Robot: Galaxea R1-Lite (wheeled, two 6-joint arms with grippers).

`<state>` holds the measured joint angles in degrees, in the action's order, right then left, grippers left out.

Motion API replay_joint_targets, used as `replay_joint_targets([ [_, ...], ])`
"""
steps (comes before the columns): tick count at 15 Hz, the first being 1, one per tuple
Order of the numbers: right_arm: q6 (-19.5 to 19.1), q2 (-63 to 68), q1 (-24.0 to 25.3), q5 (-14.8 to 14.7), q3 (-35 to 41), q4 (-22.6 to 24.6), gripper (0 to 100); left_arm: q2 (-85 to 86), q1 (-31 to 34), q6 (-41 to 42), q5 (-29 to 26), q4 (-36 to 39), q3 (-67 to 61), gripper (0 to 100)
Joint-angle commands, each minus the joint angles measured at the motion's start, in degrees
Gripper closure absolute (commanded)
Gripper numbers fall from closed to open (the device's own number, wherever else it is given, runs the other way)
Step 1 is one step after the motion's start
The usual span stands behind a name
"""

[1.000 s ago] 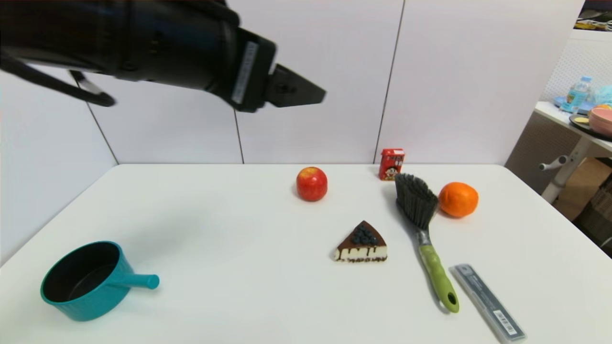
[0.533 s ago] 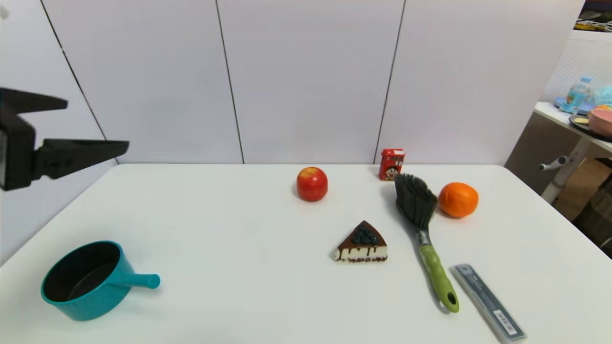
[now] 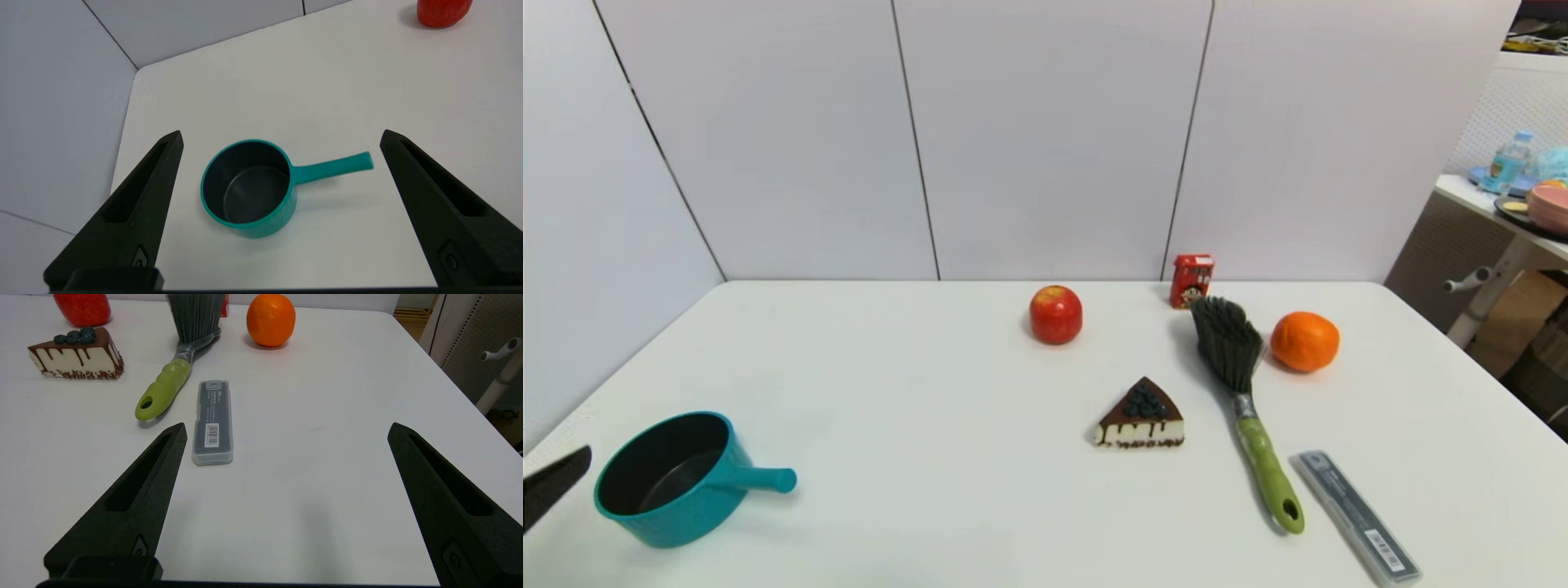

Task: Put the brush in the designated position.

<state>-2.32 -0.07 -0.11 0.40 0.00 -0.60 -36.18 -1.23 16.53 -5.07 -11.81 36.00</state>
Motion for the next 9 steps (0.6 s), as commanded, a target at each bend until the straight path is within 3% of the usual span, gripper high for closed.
replay_joint_targets([
  [1,-0.06,0.07,0.02,0.04,0.09,-0.02,0,15.26,2.02,-1.94,-0.11,0.56,-14.29,0],
  [9,-0.06,0.07,-0.07,0.04,0.09,-0.02,0,27.74,2.37,-3.79,-0.20,0.65,-29.41,0],
])
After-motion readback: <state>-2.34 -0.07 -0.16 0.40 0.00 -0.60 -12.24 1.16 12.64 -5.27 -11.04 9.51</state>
